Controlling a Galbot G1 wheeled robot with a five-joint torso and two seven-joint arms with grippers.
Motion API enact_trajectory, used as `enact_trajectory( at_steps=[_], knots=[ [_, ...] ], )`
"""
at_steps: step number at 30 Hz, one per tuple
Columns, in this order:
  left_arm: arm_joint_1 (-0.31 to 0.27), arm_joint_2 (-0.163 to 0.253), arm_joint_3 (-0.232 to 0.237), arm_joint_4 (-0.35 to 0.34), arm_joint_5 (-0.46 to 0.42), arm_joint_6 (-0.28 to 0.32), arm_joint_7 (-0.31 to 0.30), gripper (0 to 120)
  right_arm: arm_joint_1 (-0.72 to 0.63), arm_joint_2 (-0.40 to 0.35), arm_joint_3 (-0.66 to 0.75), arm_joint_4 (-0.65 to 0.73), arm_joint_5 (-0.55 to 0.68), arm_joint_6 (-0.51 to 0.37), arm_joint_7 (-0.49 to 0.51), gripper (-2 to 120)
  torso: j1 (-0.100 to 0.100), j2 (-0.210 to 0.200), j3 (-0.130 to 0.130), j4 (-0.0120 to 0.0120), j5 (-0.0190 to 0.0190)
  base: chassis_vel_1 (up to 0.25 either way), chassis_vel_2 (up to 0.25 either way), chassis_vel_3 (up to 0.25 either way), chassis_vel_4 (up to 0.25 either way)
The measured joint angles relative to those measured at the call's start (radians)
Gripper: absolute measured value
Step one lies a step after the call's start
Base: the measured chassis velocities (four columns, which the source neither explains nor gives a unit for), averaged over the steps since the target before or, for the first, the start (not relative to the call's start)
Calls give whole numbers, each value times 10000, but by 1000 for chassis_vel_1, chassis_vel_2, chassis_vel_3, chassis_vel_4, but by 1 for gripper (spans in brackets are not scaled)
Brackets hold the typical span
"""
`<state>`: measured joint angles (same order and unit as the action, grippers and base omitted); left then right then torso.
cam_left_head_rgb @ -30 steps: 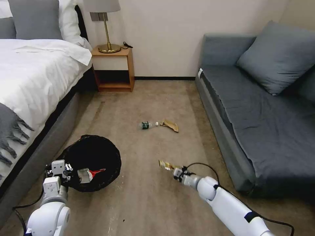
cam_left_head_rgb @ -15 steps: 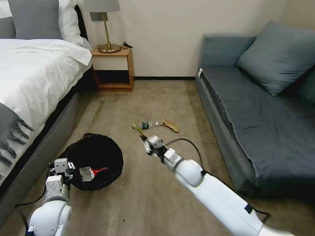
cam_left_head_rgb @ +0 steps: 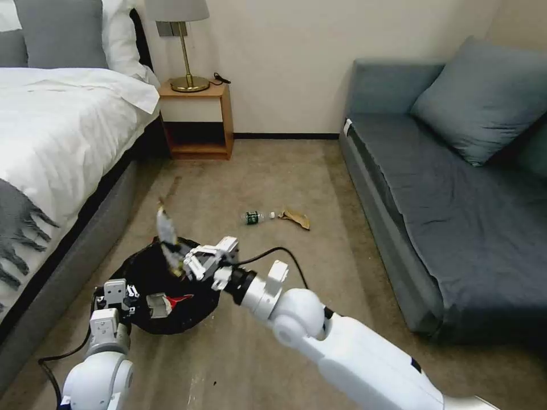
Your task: Pick up the trash bin, then pick up the garbage on the floor and place it into the trash bin.
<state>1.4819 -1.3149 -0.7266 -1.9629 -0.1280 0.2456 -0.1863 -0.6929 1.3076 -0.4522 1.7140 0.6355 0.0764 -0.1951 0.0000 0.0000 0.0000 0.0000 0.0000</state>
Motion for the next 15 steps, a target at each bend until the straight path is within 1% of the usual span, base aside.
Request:
enact_trajectory(
  at_steps=[5,6,9,11,12,15],
  knots=[
    [-10,-89,48,5,5,-9,52,0,323,784,-277,-2225,-722,583,-81,0,0,-1,1,0,-3,0,0,0,0],
    [-10,-89,48,5,5,-9,52,0,323,784,-277,-2225,-722,583,-81,0,0,-1,1,0,-3,0,0,0,0],
    [-22,-81,-10,5,-274,-110,238,0,339,1149,-374,-3241,-1205,704,-209,0,0,-1,1,1,-2,0,0,0,0],
    [-30,-67,-28,5,-346,-122,262,0,337,1190,-403,-3361,-1295,710,-234,0,0,0,1,0,-3,0,0,0,0],
    [-47,-13,-68,4,-511,-129,292,0,308,1278,-490,-3599,-1478,714,-256,-2,0,0,0,-1,-2,0,0,0,0],
    [-72,95,-136,9,-739,-138,335,0,128,1518,-676,-3964,-1789,708,-146,10,0,-1,1,0,-1,0,0,0,0]
  ],
)
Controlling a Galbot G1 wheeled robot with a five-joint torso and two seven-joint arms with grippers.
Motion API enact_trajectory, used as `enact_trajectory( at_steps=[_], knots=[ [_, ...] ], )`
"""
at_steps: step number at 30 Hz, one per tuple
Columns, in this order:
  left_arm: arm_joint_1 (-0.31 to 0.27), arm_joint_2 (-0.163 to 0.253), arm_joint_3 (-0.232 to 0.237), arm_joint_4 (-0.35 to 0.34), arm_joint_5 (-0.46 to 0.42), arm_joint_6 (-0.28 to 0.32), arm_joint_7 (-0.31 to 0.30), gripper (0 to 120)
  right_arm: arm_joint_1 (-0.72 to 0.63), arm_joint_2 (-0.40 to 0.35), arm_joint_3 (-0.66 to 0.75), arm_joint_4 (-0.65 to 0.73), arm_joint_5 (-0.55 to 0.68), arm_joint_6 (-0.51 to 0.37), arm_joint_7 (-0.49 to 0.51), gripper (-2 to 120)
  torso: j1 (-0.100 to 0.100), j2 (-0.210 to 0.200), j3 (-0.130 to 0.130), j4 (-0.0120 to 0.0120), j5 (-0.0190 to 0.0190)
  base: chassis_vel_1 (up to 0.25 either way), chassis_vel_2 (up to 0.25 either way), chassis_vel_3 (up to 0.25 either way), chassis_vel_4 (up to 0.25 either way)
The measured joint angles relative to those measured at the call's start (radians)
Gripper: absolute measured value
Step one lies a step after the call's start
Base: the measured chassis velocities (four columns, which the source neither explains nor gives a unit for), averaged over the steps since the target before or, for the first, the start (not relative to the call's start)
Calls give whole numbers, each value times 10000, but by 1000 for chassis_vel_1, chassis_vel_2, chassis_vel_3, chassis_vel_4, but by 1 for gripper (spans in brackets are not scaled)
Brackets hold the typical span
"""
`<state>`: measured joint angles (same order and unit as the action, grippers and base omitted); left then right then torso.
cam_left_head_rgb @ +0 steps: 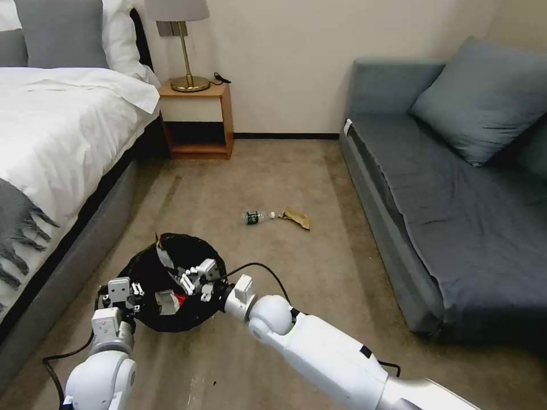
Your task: Pick up the trash bin, then pick up the garbage on the floor and place it into the trash bin.
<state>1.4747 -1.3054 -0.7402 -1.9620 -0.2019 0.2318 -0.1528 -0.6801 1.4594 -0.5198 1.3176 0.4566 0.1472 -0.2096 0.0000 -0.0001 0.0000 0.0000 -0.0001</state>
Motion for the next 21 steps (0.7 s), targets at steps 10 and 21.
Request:
enact_trajectory(
  at_steps=[10,21],
  knots=[
    [-7,-10,105,154,11,-37,100,0,-150,137,-100,-72,-235,-24,217,45,0,0,0,0,0,0,0,0,0],
    [-86,81,-33,305,68,-74,55,0,-14,-230,946,905,452,-93,653,85,0,0,0,0,3,0,0,0,0]
  ],
)
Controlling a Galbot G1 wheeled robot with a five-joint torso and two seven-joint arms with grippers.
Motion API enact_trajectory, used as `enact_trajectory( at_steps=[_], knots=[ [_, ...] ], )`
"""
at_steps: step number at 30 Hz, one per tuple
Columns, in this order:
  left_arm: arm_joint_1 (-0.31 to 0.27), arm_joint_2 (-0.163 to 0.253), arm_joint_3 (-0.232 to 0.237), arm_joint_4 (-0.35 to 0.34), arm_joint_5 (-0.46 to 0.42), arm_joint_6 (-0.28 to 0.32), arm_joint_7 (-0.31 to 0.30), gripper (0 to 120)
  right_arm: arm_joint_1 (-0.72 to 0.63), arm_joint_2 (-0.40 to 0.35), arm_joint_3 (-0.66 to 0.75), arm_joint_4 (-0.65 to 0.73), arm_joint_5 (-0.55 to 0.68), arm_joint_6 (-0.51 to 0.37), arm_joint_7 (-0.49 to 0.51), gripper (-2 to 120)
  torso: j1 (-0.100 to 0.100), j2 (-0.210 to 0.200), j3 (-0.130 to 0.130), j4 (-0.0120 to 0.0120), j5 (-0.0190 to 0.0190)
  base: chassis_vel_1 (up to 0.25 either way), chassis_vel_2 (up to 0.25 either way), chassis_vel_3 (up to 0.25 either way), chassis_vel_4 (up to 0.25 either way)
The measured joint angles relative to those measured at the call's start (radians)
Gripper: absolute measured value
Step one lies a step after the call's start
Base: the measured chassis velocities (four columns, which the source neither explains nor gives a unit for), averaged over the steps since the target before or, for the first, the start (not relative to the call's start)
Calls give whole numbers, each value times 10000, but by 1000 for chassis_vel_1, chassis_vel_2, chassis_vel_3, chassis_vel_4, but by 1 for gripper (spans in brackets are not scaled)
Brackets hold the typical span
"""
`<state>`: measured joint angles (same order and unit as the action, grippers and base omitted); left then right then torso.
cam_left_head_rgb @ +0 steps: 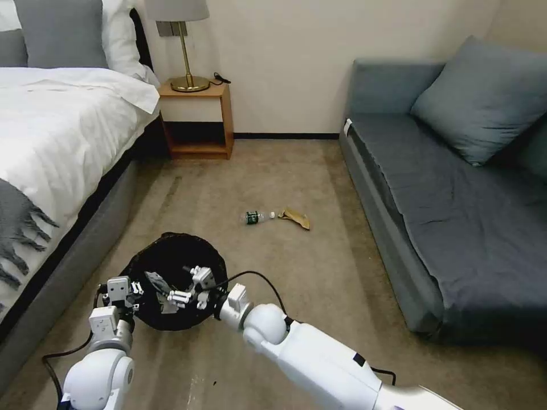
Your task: Pick up the trash bin, then pick up the garbage on the floor and place it into the trash bin.
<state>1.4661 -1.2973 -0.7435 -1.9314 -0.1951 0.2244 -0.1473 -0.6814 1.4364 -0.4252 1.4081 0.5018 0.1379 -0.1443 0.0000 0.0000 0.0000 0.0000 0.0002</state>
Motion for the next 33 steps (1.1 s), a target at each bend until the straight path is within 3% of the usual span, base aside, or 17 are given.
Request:
enact_trajectory(
  at_steps=[3,13,16,21,33],
  knots=[
    [24,34,-62,42,12,-44,-12,0,19,-99,635,94,7,-238,536,98,0,0,0,1,0,0,0,0,0],
    [63,108,-136,16,108,-104,-18,0,124,-612,2188,-482,-376,-1454,1782,100,0,0,0,0,1,0,0,0,0],
    [68,108,-138,7,155,-137,-16,0,-70,-862,2786,-837,-1024,-2388,2387,100,0,0,0,-3,-2,0,0,0,0],
    [45,116,-129,-16,185,-139,-18,0,-403,-1000,3373,-1495,-1514,-3165,3065,100,0,0,0,-2,1,0,0,0,0],
    [38,148,-112,17,228,-137,-19,0,-175,-938,3970,-2684,-1016,-3347,3033,100,0,0,0,0,-2,0,0,0,0]
  ],
)
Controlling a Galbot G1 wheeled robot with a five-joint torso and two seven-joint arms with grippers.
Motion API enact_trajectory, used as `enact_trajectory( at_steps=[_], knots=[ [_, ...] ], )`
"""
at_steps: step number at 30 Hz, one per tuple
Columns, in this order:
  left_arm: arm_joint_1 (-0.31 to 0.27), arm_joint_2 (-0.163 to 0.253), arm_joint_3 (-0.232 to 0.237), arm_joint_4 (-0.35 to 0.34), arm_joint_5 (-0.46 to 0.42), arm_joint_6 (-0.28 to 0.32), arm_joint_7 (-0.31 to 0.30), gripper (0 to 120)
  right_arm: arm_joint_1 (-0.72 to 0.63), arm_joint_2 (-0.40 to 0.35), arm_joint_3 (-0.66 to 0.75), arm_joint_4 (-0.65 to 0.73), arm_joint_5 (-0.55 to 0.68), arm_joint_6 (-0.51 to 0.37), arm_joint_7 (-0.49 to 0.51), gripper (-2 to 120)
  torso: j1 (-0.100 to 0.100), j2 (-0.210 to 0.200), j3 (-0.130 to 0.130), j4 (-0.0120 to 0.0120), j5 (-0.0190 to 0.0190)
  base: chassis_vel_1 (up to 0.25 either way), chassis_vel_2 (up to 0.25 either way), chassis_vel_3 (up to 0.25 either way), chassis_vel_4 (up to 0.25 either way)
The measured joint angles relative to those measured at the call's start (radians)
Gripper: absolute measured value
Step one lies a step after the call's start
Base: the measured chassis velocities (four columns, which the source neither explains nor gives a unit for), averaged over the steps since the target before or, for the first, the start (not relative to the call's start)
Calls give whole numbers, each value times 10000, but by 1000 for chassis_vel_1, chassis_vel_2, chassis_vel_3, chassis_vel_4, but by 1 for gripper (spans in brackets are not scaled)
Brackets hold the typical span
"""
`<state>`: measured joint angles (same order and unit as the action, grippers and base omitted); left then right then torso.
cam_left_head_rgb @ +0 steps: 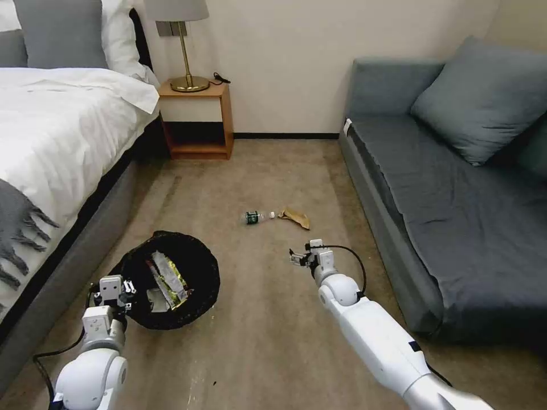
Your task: Pick up the trash bin, then pick up the garbage on the floor and place it into the trash bin.
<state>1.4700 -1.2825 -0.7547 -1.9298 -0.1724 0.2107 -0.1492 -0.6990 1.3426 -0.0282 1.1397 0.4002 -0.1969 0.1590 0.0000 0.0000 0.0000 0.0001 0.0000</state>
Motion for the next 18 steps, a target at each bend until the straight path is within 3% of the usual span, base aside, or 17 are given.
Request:
enact_trajectory(
  at_steps=[9,18],
  knots=[
    [51,-4,-11,0,10,-4,16,0,33,24,-4,-94,21,85,-120,100,-1,0,-1,0,0,-12,12,15,-15],
    [74,-35,-5,17,29,-44,39,0,-69,38,33,-40,5,124,-154,100,1,1,1,-2,0,-131,119,124,-133]
  ],
)
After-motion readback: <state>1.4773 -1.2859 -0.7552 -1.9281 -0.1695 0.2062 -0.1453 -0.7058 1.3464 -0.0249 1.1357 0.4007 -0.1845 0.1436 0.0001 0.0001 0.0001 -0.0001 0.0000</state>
